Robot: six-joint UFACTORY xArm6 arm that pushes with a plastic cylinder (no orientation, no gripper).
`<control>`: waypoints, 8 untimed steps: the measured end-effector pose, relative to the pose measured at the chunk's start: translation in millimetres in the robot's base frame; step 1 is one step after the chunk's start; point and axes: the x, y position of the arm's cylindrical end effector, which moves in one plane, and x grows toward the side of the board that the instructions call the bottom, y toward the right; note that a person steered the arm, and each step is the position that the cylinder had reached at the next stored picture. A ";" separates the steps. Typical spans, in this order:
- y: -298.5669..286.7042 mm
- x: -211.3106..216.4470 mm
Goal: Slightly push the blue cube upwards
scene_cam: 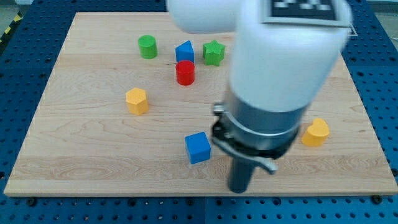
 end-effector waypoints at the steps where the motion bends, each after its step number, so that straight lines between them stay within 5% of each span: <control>1: -58.4 -10.9; 5: -57.3 -65.7; 8: 14.5 -85.5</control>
